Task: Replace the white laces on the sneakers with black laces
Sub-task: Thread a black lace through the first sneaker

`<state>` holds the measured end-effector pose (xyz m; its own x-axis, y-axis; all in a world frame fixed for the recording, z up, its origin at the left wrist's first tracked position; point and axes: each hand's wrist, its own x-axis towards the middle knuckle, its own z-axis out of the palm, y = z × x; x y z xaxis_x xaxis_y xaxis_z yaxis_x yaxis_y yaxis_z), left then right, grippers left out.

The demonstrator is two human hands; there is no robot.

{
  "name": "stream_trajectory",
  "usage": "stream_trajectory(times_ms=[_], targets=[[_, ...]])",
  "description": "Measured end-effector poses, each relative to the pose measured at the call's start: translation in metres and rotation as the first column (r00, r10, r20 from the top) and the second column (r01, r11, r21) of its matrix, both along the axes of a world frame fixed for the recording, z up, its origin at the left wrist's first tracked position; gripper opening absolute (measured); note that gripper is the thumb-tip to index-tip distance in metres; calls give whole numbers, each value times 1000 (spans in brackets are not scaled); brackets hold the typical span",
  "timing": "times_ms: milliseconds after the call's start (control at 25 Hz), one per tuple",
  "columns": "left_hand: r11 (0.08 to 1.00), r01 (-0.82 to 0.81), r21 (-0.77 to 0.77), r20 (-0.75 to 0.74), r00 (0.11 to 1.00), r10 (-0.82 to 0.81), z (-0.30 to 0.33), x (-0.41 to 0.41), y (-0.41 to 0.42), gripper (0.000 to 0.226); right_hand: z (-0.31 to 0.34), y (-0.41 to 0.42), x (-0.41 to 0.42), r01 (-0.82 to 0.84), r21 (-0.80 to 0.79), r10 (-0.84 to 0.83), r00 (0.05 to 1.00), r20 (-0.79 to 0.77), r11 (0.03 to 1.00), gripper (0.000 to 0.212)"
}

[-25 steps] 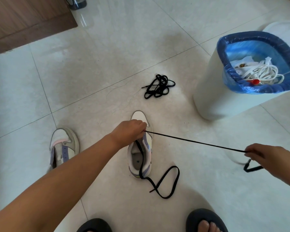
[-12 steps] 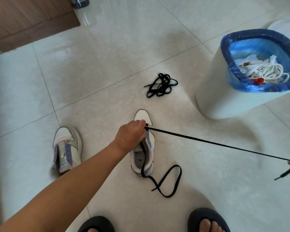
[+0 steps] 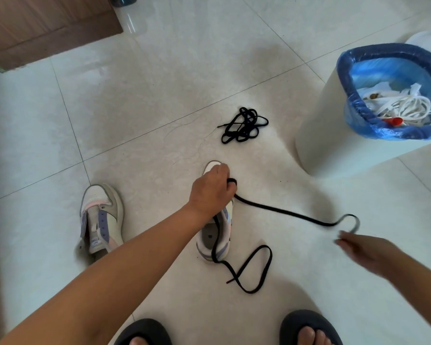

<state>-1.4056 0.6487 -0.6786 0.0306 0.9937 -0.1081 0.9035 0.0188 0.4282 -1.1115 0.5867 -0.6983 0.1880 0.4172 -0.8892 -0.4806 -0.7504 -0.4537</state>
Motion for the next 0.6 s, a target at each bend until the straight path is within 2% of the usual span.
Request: stream_trajectory(times_ms=[120,240,280,360,440,520,600], targets=[[979,30,-201,146,989,0,15,28,18,18,18,16,-79,-246,-24,244,967,-72,969,12],[892,164,-421,363,932,0,28,33,30,33,14,37,-142,-339,131,346,938,-31,932,9],[890,142,-433,396,917,46,32,23,31,34,17,44,-152,-368,156,370,929,16,916,9],[926,-26,-376,357,918,171,34,-4,28,17,15,55,-168,-441,183,421,897,137,879,9],[933,-122,-338,142,974,178,25,-30,14,13,13,58,-177,-459,193,419,882,215,867,11],[919,-61,-390,54,995,89,15,-40,-8,15,7,58,-181,-472,215,417,872,255,855,9],[910,-14,-414,94,994,58,1,-37,-22,15,3,55,-185,-499,214,434,854,287,840,9]])
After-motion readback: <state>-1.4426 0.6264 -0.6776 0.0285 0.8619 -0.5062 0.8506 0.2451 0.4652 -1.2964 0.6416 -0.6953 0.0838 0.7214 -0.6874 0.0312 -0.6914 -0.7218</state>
